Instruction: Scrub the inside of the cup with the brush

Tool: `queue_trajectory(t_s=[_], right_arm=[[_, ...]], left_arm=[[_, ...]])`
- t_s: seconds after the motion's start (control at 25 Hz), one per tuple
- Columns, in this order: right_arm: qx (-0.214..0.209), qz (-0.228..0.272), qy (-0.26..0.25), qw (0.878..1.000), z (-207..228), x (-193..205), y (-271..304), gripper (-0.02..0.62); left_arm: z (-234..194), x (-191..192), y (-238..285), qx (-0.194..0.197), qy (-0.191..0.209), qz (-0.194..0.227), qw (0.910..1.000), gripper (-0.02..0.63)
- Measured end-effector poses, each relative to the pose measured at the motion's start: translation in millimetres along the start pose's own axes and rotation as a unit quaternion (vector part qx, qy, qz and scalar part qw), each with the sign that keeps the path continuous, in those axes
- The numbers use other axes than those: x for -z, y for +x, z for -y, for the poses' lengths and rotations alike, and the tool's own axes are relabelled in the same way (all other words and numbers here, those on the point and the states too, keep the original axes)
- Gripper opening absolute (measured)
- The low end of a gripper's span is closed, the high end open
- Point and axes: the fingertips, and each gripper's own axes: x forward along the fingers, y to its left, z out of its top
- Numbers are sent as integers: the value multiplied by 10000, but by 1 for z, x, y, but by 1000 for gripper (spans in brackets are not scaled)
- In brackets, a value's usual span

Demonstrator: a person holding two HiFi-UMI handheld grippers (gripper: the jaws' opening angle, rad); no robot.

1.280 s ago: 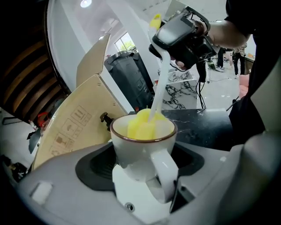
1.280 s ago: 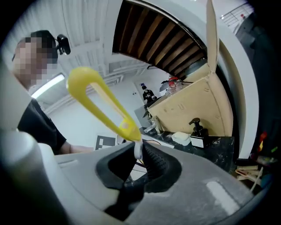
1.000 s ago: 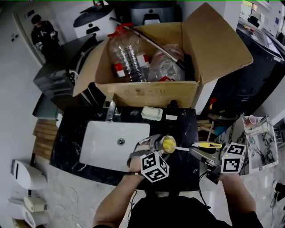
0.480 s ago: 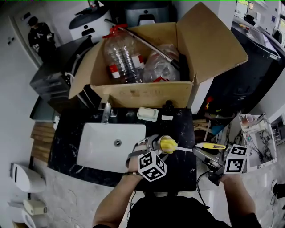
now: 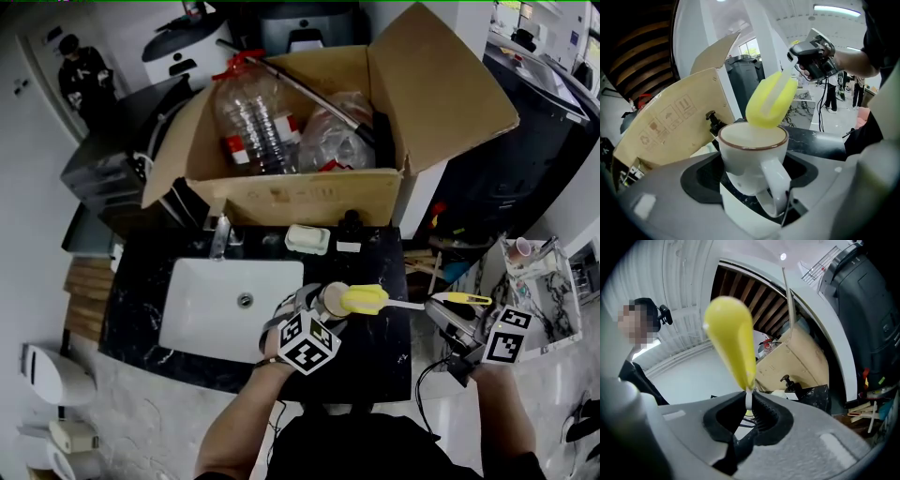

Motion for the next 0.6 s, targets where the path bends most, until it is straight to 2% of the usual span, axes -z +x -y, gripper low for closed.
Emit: queue_trajectory(t_s=[0.16, 0.36, 0.6], right_arm=[[185, 135, -17, 9997, 11, -4, -11, 40], [442, 249, -56, 9987, 25, -9, -27, 41], [702, 213, -10, 9973, 42, -1, -43, 41]], left_arm=[[-1, 3, 2, 115, -395, 101, 9991, 399], [2, 9, 7, 142, -601, 117, 9980, 399], [8, 19, 23, 264, -1236, 286, 9916, 399]])
